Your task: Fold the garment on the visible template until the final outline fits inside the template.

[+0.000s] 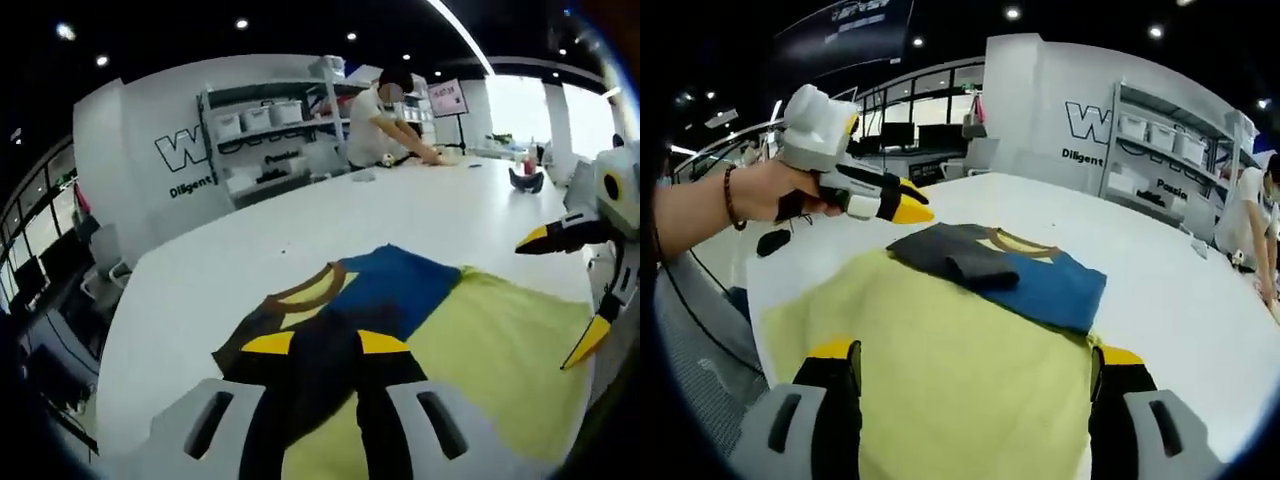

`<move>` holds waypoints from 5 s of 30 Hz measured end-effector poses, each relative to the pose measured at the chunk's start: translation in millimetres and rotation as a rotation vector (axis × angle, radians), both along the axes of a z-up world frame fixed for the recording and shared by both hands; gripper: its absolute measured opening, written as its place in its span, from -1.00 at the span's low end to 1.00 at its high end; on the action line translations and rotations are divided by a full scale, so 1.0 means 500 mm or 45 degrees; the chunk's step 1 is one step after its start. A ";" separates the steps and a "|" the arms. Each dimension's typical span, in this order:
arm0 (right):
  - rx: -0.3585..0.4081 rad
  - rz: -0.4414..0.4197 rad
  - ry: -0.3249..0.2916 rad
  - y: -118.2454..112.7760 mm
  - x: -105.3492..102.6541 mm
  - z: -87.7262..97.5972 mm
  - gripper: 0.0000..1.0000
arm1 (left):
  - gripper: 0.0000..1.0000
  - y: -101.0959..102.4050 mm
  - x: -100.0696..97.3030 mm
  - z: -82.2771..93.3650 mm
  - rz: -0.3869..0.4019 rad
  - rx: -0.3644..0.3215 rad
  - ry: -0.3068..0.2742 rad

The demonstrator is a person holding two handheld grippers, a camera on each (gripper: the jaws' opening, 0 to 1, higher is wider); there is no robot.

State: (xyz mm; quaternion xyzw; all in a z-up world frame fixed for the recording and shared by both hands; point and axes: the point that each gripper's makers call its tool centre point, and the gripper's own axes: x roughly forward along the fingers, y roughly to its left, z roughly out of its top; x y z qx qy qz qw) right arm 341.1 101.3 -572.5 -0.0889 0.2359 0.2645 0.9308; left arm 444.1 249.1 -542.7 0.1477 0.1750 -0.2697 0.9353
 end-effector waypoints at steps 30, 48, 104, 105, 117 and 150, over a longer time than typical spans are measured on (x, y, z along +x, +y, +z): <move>-0.237 0.298 -0.103 0.105 0.198 -0.025 0.27 | -0.65 0.042 0.000 -0.131 0.041 0.079 0.204; -0.469 0.557 -0.096 0.177 0.247 -0.086 -0.47 | -0.65 0.043 0.002 -0.152 0.054 0.053 0.266; 0.031 -0.182 0.242 -0.105 0.215 -0.070 -1.00 | -0.62 0.045 -0.013 -0.190 0.073 0.041 0.361; 0.030 -0.182 0.244 -0.105 0.214 -0.071 -1.00 | -0.62 0.046 -0.012 -0.190 0.075 0.038 0.362; 0.017 -0.205 0.296 -0.122 0.203 -0.107 -1.00 | -0.62 0.047 -0.011 -0.193 0.078 0.017 0.366; 0.043 -0.268 0.190 -0.171 0.179 -0.036 -1.00 | -0.50 0.014 -0.022 -0.119 -0.030 -0.058 0.230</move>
